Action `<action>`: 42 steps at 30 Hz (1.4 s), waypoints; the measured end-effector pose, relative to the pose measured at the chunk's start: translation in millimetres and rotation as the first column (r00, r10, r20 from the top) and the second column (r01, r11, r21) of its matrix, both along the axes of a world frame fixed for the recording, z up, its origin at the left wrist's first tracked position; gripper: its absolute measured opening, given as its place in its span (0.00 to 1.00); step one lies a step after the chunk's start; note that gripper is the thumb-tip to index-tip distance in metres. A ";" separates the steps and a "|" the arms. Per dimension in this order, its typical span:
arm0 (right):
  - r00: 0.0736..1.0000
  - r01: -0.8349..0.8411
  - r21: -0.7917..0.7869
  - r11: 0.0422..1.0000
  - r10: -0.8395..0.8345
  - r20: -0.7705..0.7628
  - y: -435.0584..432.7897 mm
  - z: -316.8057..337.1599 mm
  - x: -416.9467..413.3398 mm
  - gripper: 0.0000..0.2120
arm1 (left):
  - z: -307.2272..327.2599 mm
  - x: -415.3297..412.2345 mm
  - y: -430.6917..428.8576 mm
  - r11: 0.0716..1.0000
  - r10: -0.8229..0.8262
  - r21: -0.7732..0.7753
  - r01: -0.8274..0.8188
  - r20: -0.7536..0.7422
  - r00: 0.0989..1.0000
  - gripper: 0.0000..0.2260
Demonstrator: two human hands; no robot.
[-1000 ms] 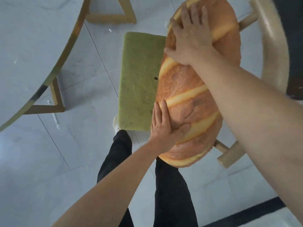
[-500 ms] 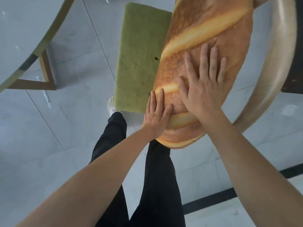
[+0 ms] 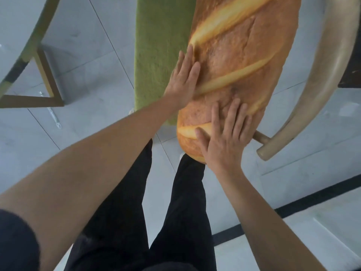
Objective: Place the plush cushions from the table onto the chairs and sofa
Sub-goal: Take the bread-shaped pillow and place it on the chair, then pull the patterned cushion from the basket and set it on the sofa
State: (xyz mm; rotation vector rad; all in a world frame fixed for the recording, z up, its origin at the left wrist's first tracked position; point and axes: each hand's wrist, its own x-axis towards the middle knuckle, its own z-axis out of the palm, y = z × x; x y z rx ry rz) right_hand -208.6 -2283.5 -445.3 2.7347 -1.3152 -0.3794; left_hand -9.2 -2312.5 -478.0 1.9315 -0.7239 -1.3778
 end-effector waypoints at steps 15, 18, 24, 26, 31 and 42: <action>0.998 0.053 0.017 0.998 -0.054 0.024 9.5 -17.7 -26.1 0.54 | -18.3 -36.6 58.3 0.987 -0.134 0.067 0.147 -0.170 0.976 0.27; 0.998 0.057 0.032 0.998 -0.057 0.001 1.2 -27.3 -23.5 0.56 | -20.4 -57.5 77.1 0.983 -0.028 0.168 0.069 -0.234 0.972 0.28; 0.996 0.090 0.262 0.961 -0.091 -0.010 0.4 -8.5 -21.6 0.54 | 8.9 -42.3 105.3 0.927 0.037 0.362 0.096 -0.343 0.939 0.24; 0.988 0.147 0.401 0.904 -0.149 -0.025 -6.7 15.2 -11.7 0.49 | 40.5 -29.9 117.6 0.911 0.056 0.409 0.061 -0.270 0.961 0.19; 0.951 0.243 0.759 0.604 -0.303 -0.064 -39.7 101.6 20.4 0.33 | 132.5 -10.9 158.8 0.901 0.324 0.300 -0.314 0.015 0.946 0.13; 0.725 -0.347 0.895 0.278 -0.526 0.445 63.9 321.8 -11.2 0.23 | 390.7 -150.6 365.0 0.307 0.943 -0.209 -0.928 0.200 0.267 0.12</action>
